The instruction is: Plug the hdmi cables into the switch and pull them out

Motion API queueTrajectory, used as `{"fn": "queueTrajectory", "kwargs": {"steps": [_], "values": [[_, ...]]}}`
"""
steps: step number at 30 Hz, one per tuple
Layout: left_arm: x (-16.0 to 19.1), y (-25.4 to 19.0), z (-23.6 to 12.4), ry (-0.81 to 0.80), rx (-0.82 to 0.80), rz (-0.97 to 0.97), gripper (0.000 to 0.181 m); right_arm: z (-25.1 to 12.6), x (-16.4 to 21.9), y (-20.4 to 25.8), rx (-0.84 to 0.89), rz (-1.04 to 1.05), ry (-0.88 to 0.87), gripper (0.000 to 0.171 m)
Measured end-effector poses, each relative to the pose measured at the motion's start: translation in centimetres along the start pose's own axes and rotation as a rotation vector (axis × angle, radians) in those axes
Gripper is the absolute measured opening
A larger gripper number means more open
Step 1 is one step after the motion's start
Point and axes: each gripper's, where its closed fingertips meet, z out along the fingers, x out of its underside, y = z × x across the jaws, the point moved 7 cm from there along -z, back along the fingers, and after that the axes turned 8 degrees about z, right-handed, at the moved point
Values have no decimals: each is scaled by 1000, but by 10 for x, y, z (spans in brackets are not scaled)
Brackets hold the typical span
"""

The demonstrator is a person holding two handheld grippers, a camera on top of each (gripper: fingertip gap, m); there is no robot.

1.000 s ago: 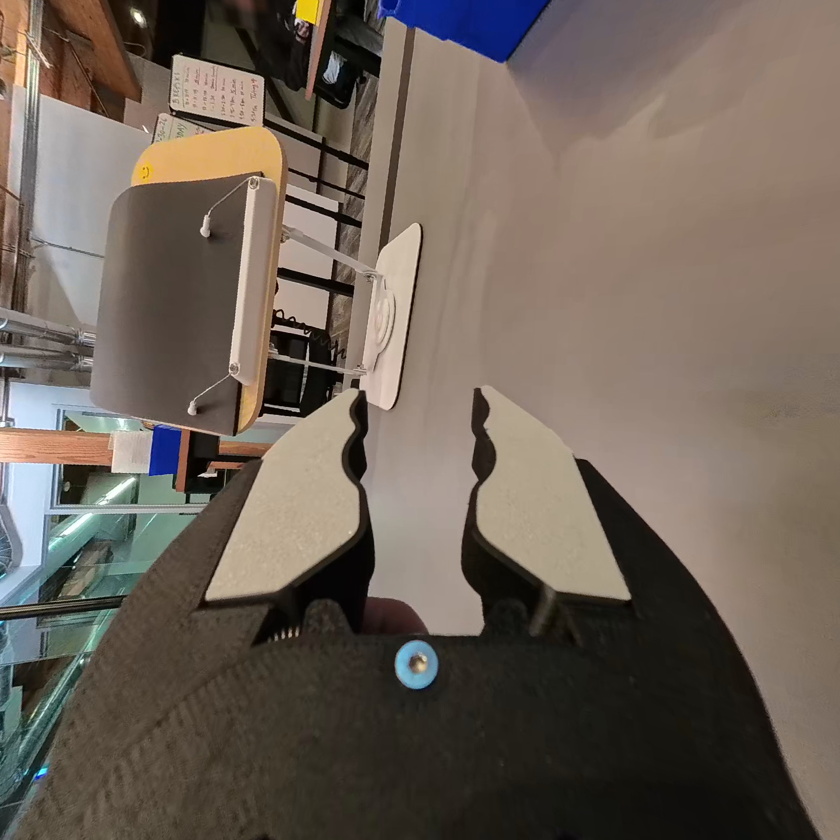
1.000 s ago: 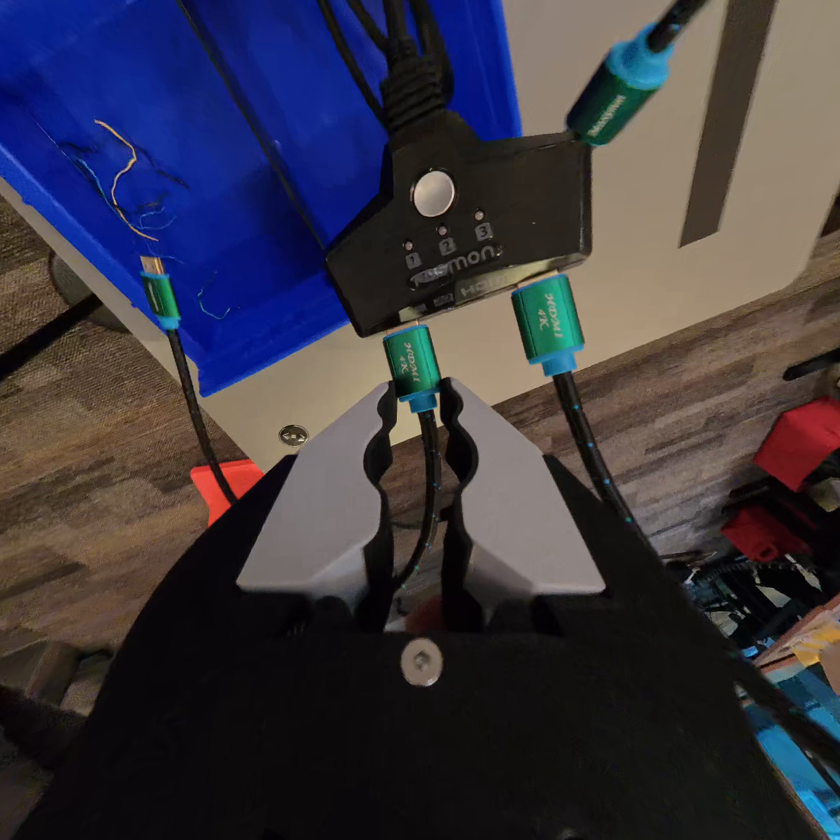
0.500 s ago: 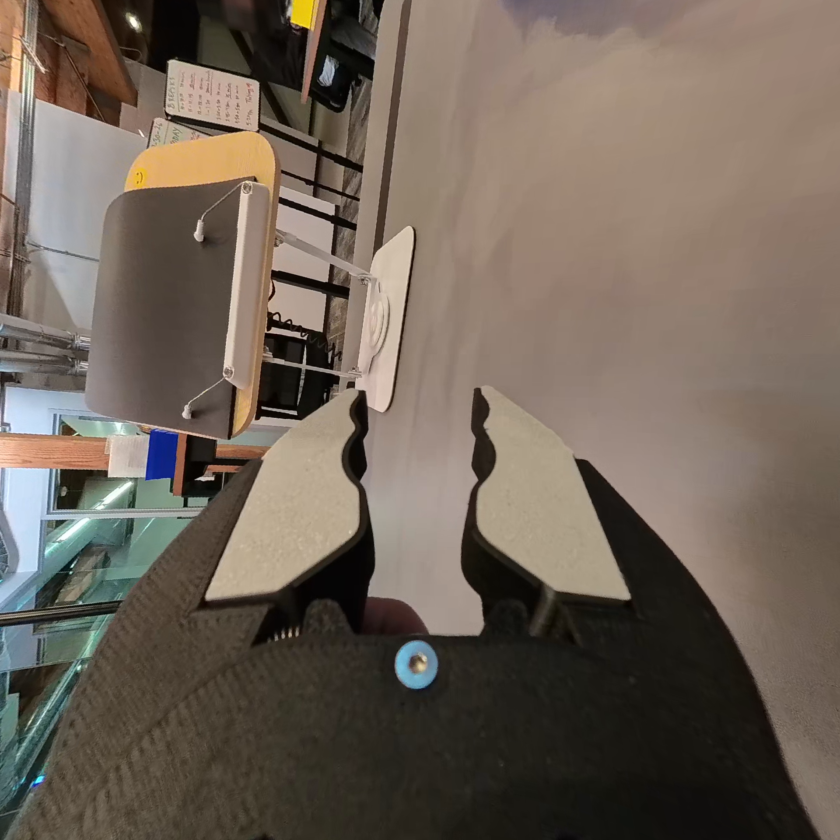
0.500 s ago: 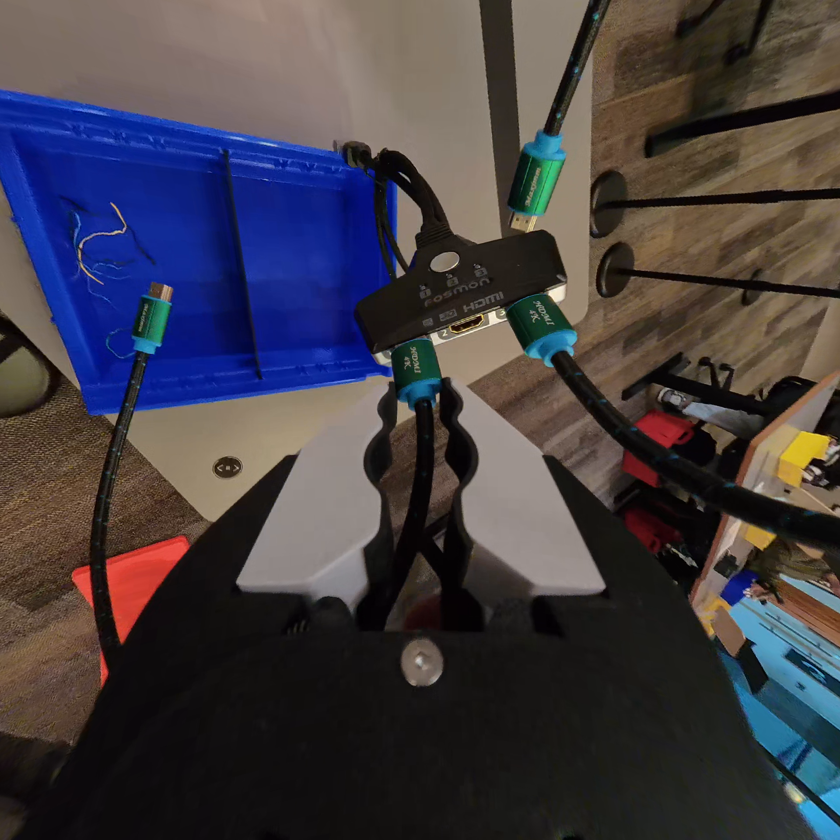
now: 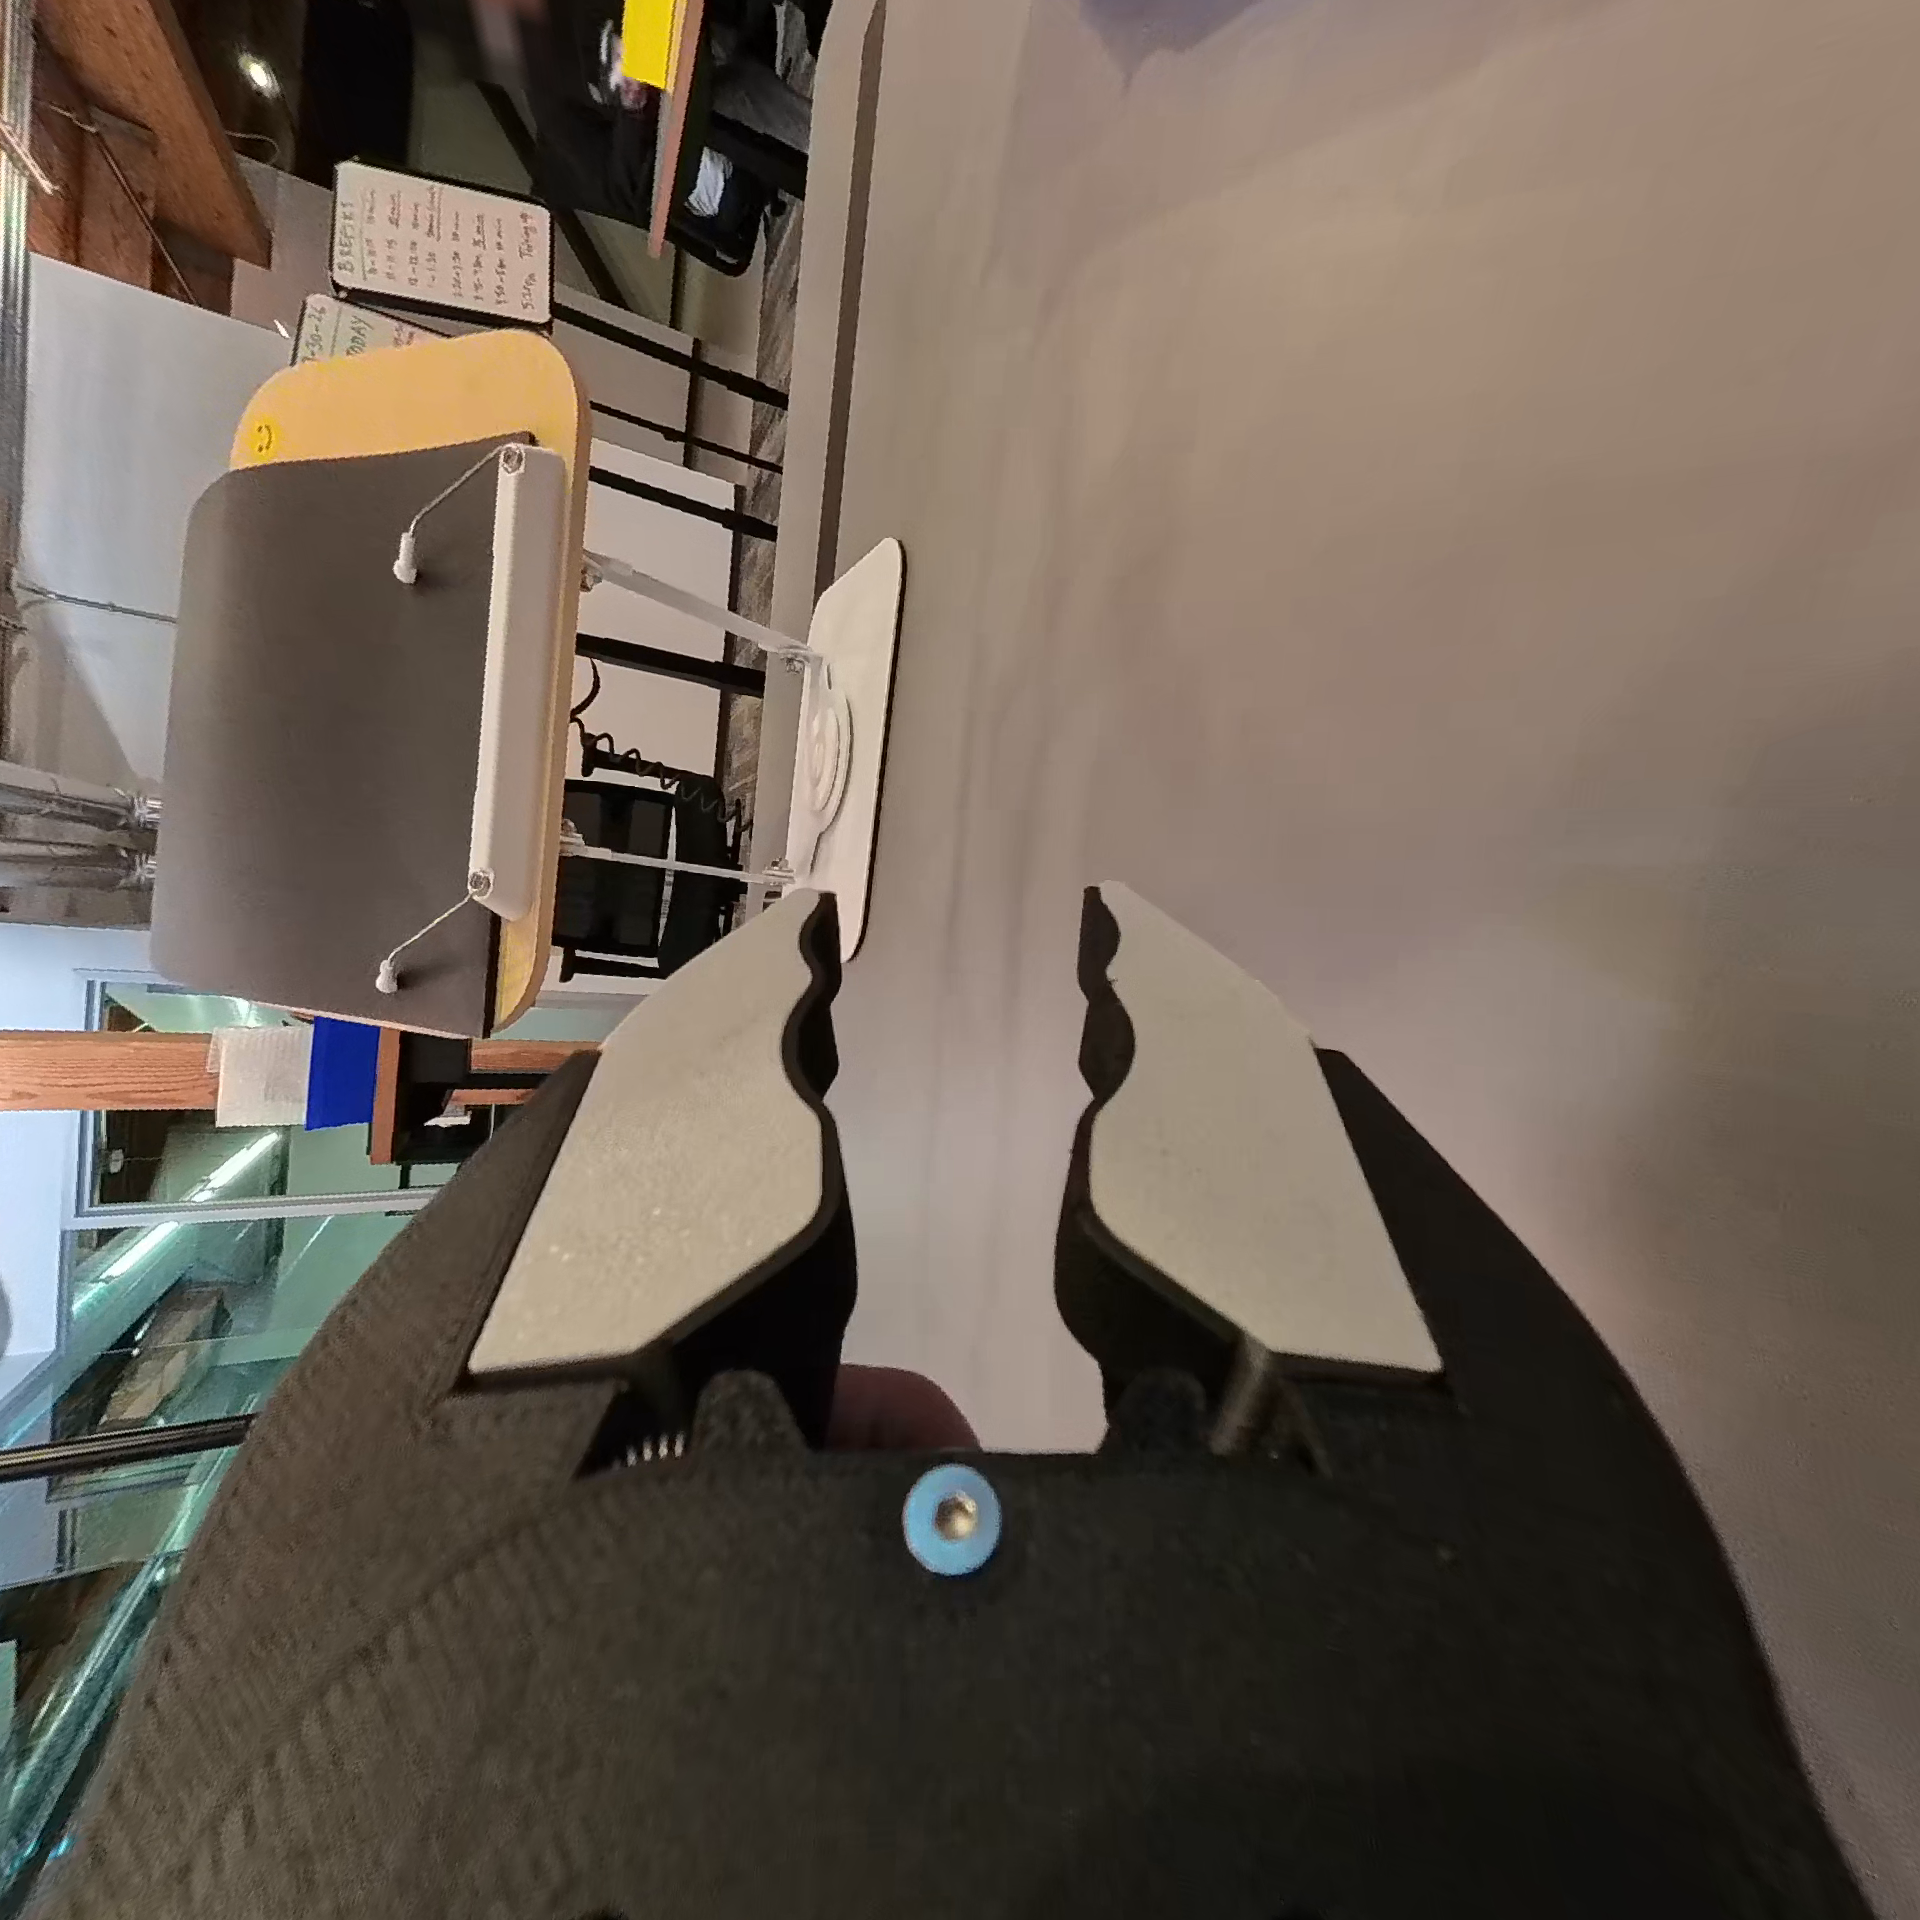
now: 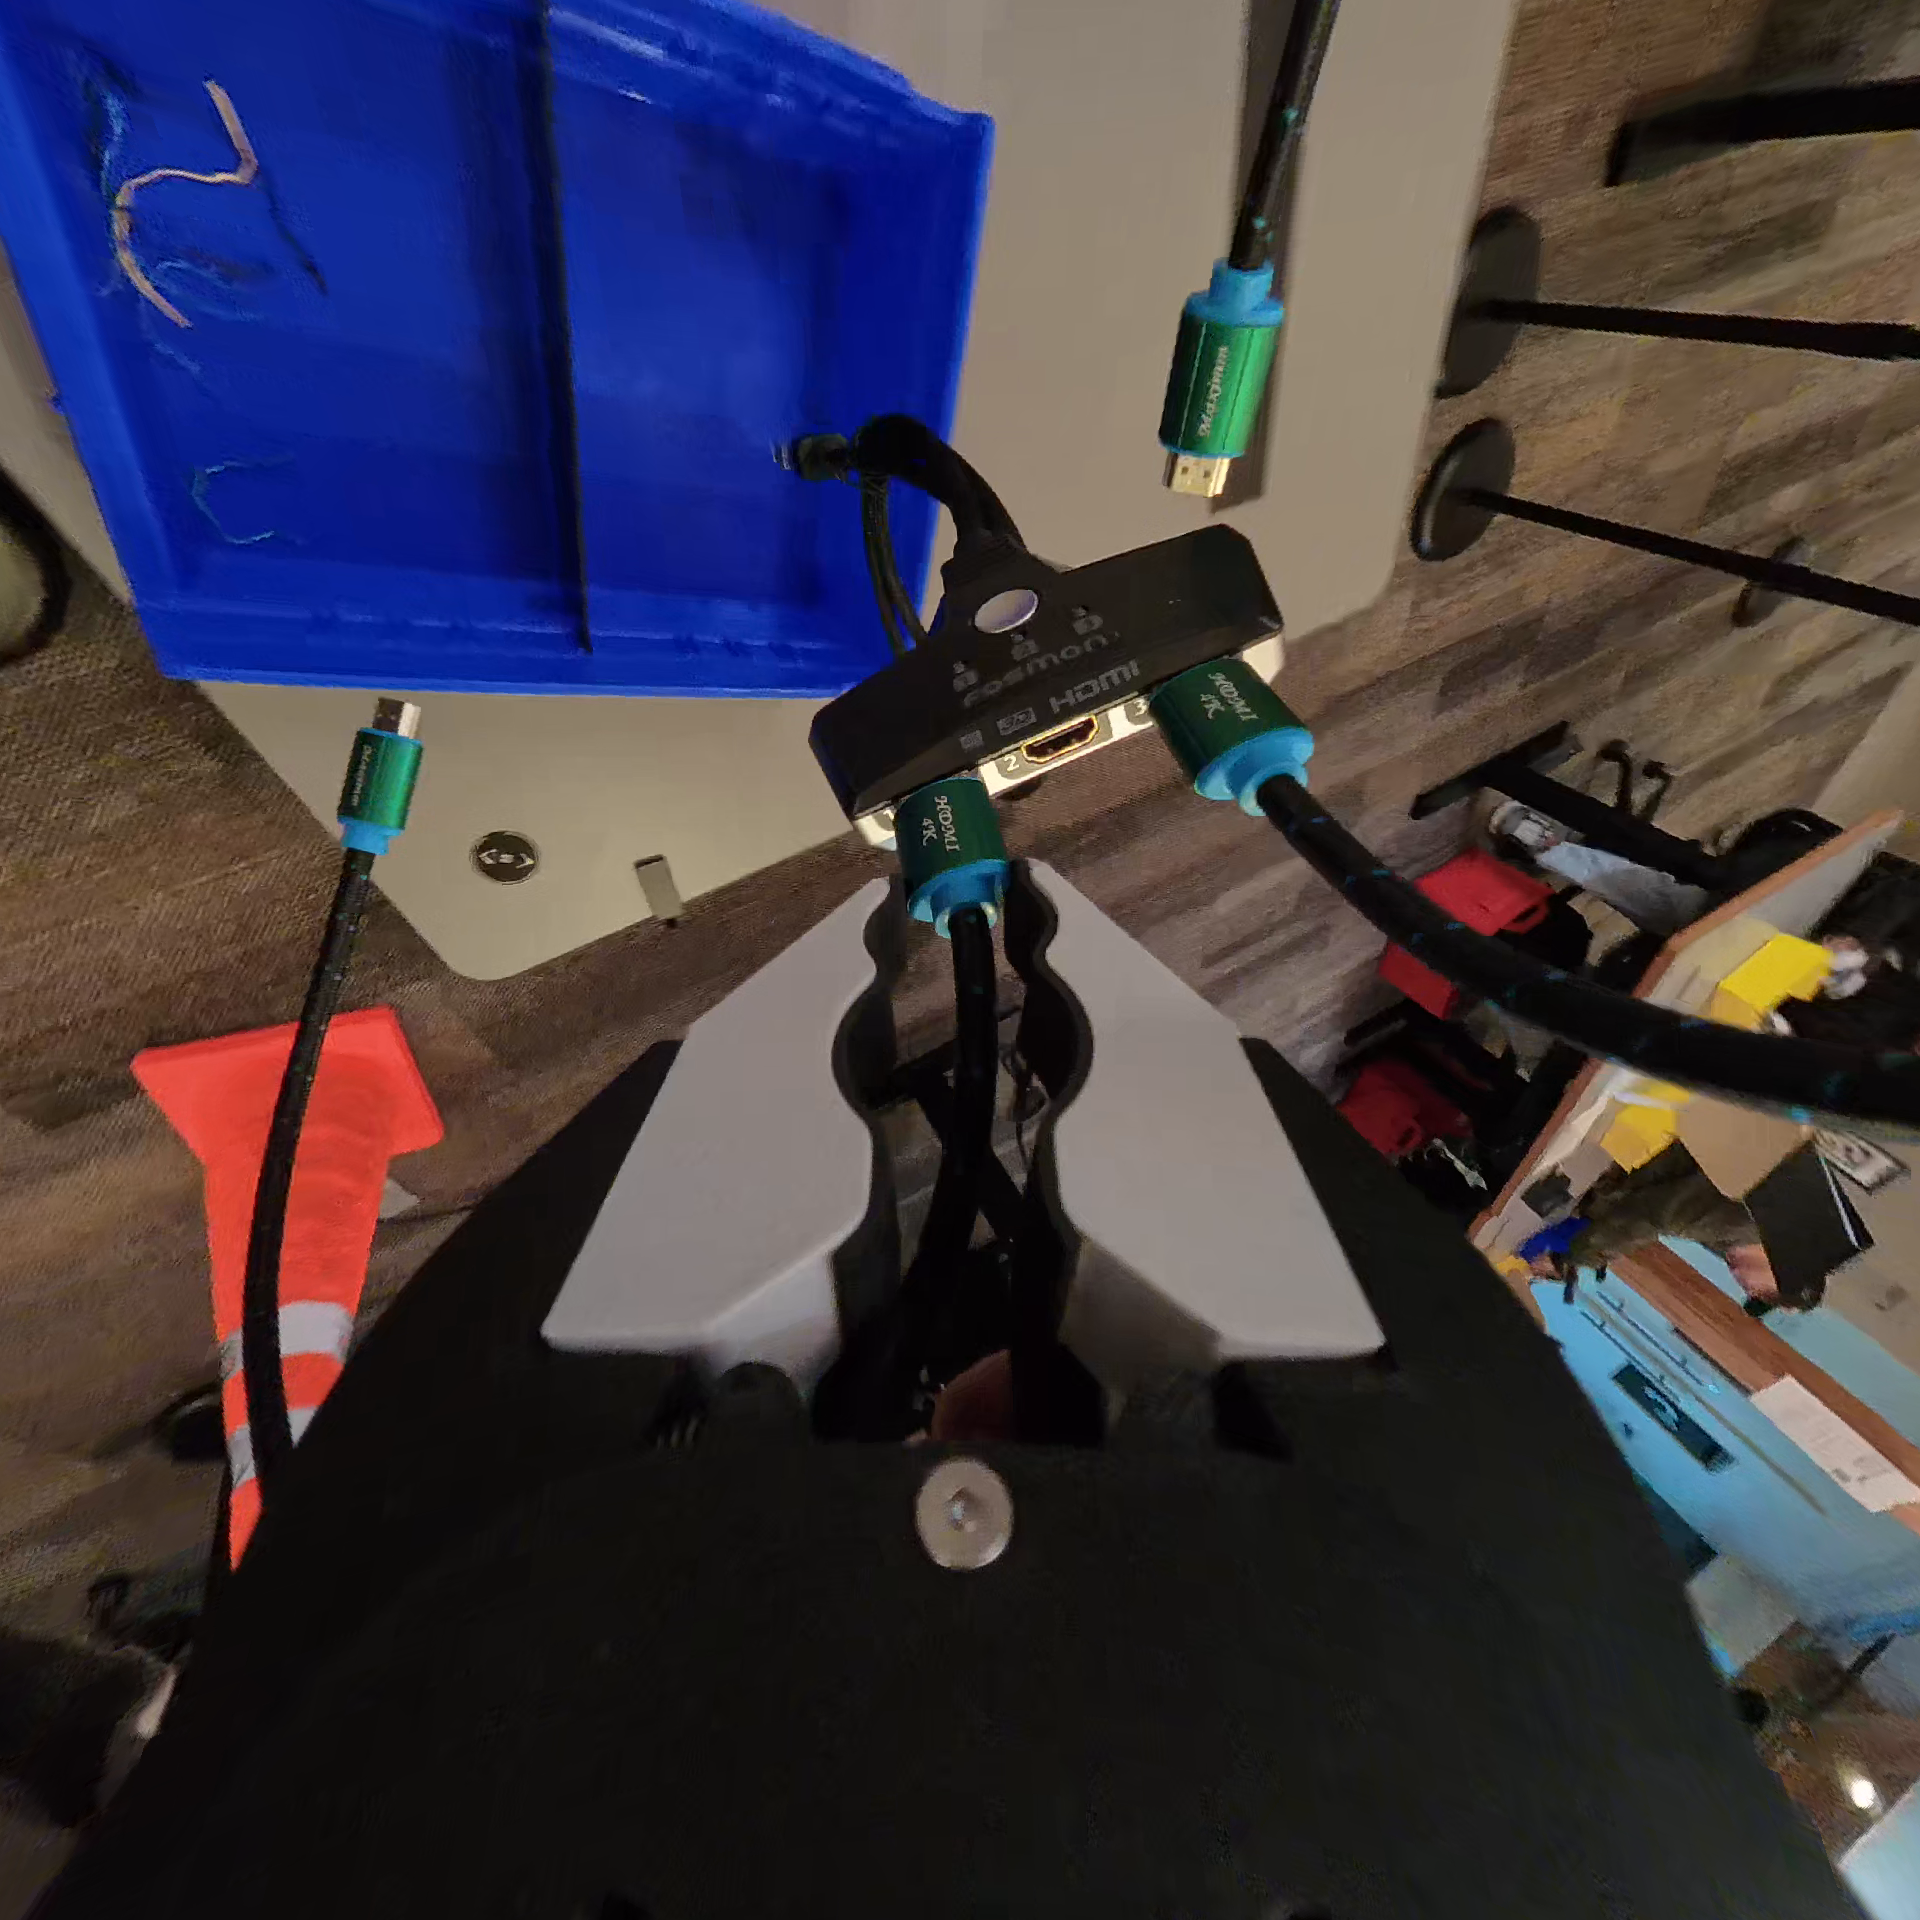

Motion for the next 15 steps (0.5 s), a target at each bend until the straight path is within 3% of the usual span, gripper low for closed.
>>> {"fn": "queueTrajectory", "kwargs": {"steps": [4, 10, 15], "values": [[-1, -3, -1, -4, 9, 5, 43, 38, -25, 15, -145, -89, 46, 16], [1, -5, -2, -3, 15, 4, 43, 108, -61, 21, -208, -209, 140, 17], [2, -7, -3, -4, 23, -3, 43, 144, -85, 22, -247, -226, 84, 17]]}}
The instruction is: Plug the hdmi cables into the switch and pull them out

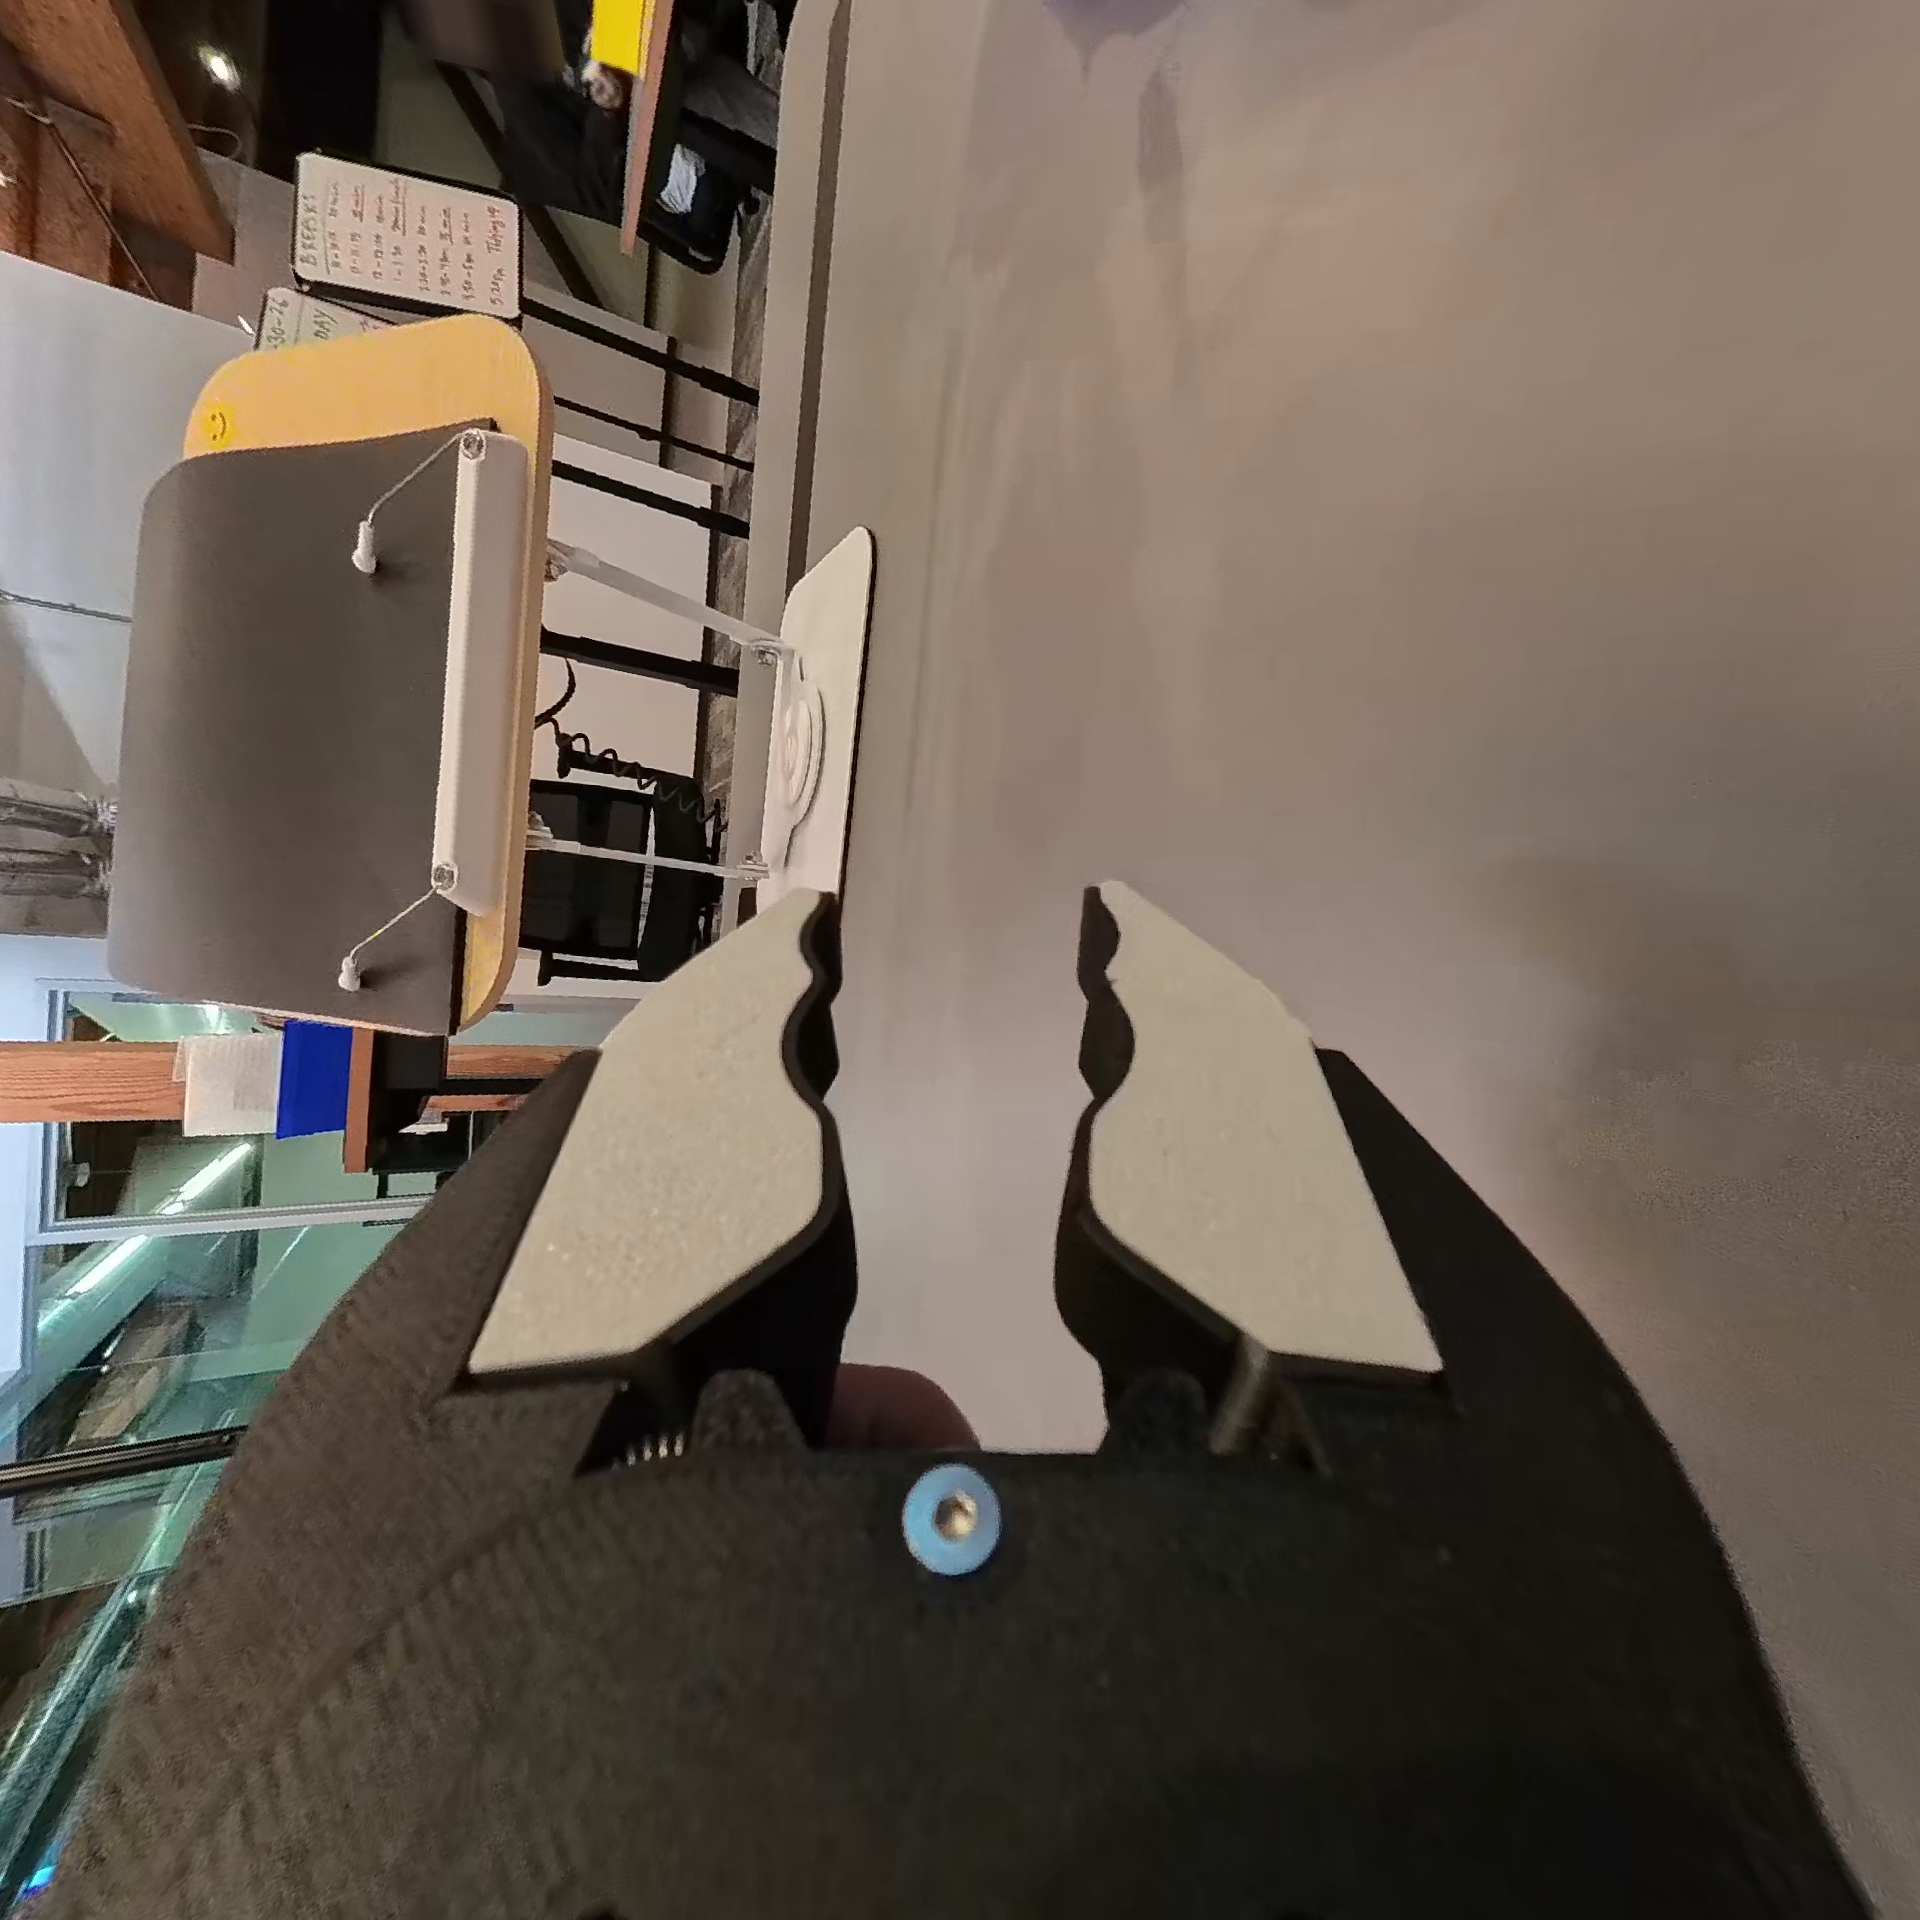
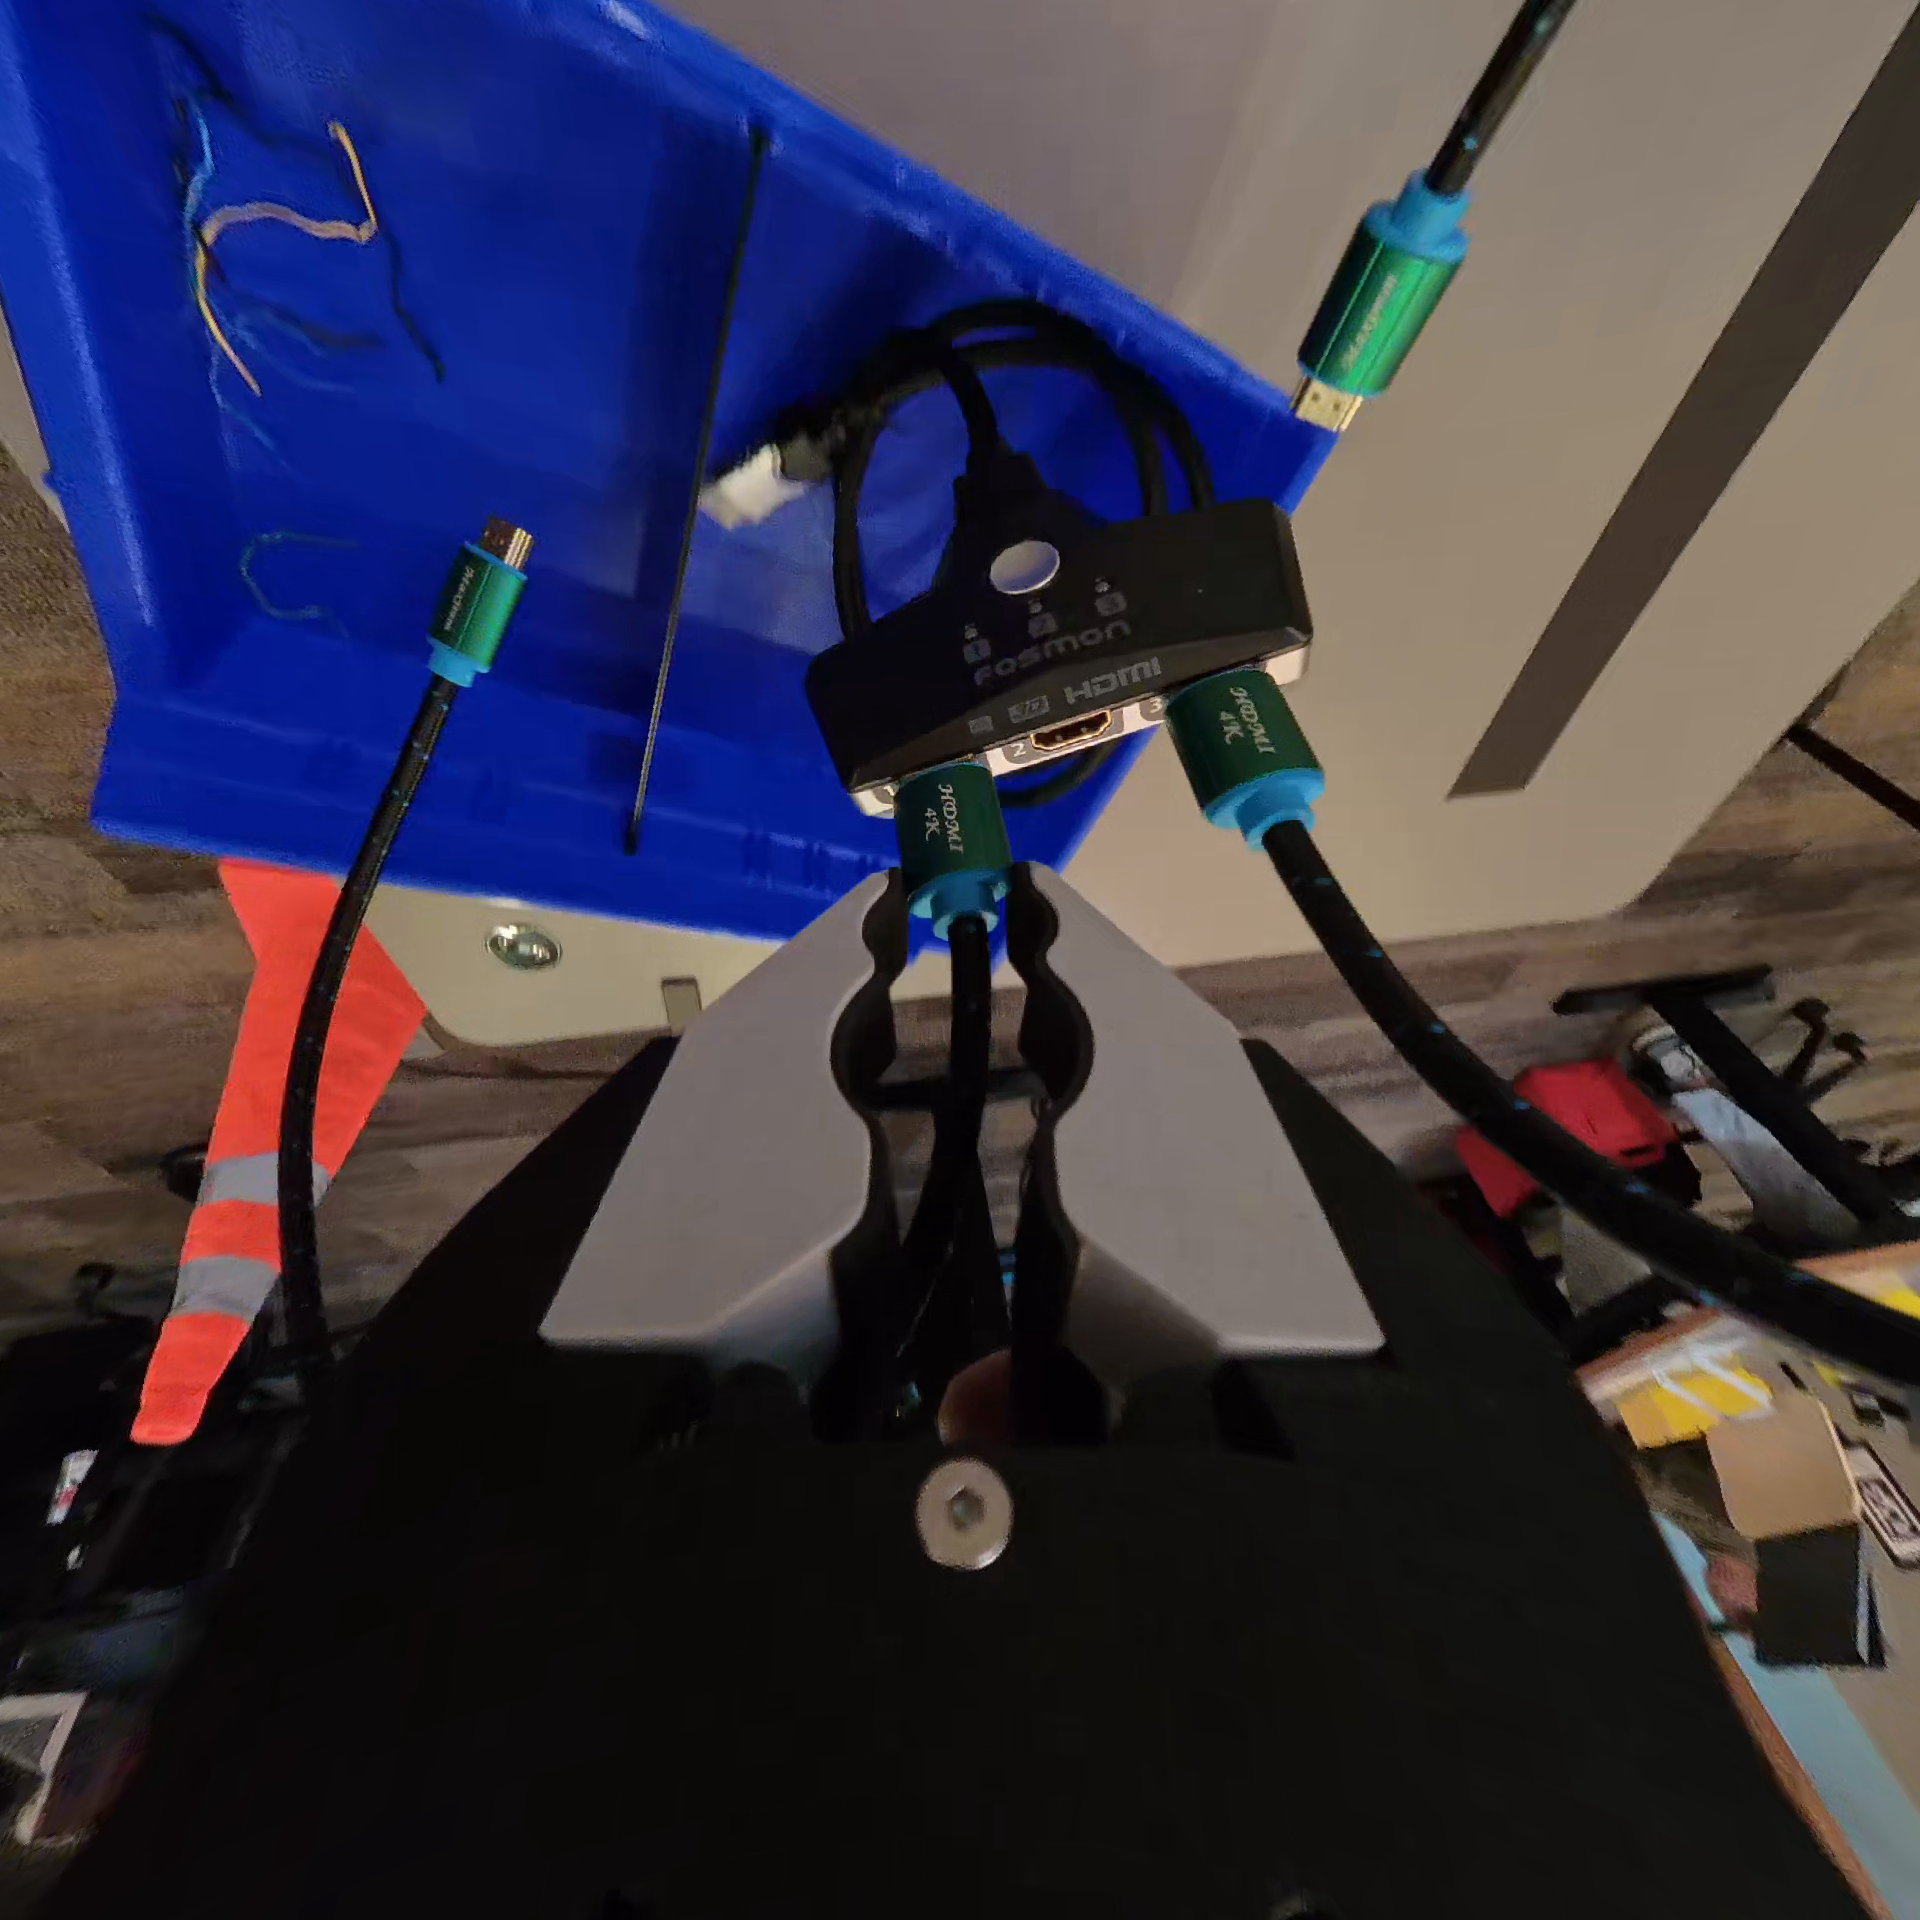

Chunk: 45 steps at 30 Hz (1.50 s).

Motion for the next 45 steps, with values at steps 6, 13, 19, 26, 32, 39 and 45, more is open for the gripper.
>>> {"fn": "queueTrajectory", "kwargs": {"steps": [6, 13, 19, 26, 32, 39, 45], "values": [[-2, -4, 0, -8, 14, 3, 43, 16, -1, -13, -43, 36, -33, 17], [-7, -6, -1, -14, 26, 7, 43, 27, -2, -18, -91, 51, -27, 17], [-10, -9, -3, -20, 35, 13, 43, 50, 13, -23, -105, 130, -9, 17], [-12, -13, -2, -22, 49, 18, 43, 84, 25, -22, -88, 175, 51, 17], [-13, -13, -2, -21, 53, 16, 44, 119, 17, -13, -87, 193, 64, 17], [-13, -15, 0, -18, 59, 20, 44, 125, 3, -7, -22, 206, 72, 17], [-12, -14, -1, -16, 59, 13, 44, 107, -5, -3, 46, 210, 75, 31]]}}
